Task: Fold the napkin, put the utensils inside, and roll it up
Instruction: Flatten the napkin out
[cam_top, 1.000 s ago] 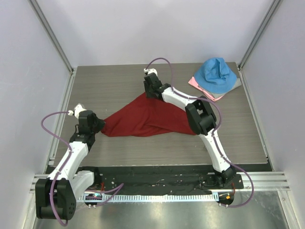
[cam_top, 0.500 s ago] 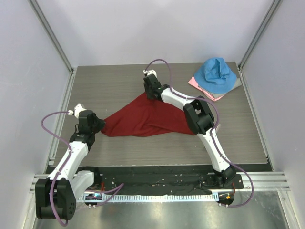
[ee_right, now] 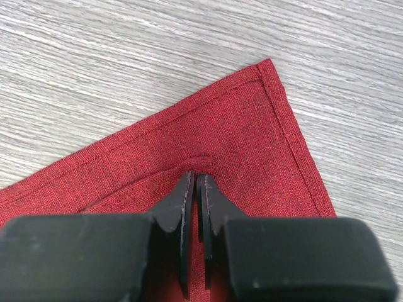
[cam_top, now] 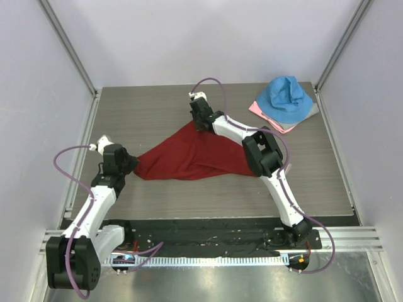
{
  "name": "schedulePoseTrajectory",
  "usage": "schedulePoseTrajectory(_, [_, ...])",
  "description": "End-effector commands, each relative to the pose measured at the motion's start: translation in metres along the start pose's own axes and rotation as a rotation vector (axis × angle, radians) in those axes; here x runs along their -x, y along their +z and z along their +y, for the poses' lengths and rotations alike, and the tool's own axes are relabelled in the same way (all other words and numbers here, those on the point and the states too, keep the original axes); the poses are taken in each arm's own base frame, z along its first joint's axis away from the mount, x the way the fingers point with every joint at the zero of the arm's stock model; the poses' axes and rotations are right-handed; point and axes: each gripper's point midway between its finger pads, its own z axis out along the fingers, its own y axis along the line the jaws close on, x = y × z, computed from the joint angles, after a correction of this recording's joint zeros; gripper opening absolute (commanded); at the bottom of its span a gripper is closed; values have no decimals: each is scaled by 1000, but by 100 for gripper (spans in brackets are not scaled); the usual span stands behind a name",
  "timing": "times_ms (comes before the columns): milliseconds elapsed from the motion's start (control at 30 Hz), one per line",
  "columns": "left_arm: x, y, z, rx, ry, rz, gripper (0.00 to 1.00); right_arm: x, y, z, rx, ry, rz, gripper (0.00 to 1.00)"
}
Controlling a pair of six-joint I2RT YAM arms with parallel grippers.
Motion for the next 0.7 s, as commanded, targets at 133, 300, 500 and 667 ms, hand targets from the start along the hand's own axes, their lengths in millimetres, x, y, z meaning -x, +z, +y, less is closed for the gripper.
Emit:
schedulePoseTrajectory(133, [40, -3, -30, -51, 8, -71, 0, 73, -50, -10, -5, -19, -135, 10])
schedulePoseTrajectory(300, [54, 2, -46, -61, 40, -58, 0, 102, -75, -16, -8, -39, -196, 9])
schedulePoseTrajectory(500, [83, -4, -66, -82, 73, -77, 0, 119, -109, -31, -20, -33, -215, 1])
schedulePoseTrajectory(667, [127, -15, -81, -103, 112, -124, 0, 154, -178, -46, -24, -6, -318, 1])
